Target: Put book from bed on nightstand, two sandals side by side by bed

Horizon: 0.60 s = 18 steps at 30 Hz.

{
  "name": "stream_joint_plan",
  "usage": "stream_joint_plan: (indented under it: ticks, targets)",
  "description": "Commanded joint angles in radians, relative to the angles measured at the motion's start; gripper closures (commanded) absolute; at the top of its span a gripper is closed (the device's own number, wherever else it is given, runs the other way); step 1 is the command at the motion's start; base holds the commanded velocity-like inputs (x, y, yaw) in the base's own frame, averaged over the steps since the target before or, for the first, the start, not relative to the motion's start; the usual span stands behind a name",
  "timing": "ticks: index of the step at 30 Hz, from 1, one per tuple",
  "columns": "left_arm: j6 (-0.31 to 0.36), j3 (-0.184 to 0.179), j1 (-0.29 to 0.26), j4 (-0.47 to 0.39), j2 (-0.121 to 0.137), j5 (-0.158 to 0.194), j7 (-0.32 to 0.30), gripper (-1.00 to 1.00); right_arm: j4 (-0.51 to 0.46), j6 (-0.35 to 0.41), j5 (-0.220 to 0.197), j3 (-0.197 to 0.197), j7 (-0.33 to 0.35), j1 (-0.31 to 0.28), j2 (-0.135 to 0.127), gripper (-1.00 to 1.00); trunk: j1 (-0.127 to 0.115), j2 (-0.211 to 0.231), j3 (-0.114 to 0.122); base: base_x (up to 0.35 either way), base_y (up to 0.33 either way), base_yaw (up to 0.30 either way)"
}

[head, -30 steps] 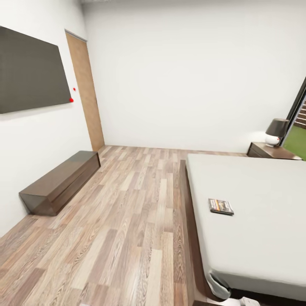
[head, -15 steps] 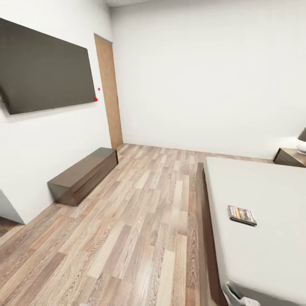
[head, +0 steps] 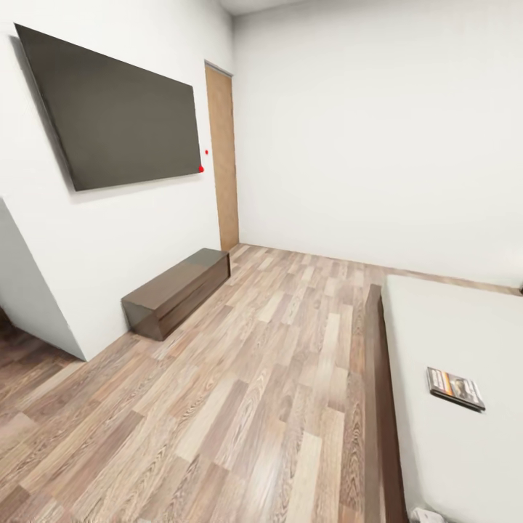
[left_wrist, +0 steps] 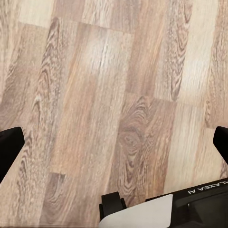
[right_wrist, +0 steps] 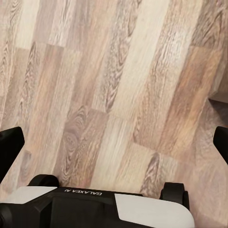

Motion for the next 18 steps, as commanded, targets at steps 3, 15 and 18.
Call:
stream_joint_plan:
  ticks: [3,15,18]
  targets:
    - [-0.003,0.009,-0.001,0.001,0.000,-0.009,-0.002,-1.00,0.004,-0.001,-0.001,-0.008,0.005,-0.001,-0.001,-1.00,0.000,-0.001,-0.001,0.000,0.000,0.276]
    - [-0.003,0.009,-0.001,0.001,-0.003,-0.009,-0.002,-1.00,0.004,-0.001,-0.001,-0.008,0.005,-0.001,-0.001,-1.00,0.000,-0.001,-0.001,0.000,0.000,0.274]
    - [-0.003,0.009,-0.001,0.001,-0.006,-0.010,-0.002,-1.00,0.004,-0.001,-0.001,-0.008,0.005,-0.001,-0.001,-1.00,0.000,-0.001,-0.001,0.000,0.000,0.271]
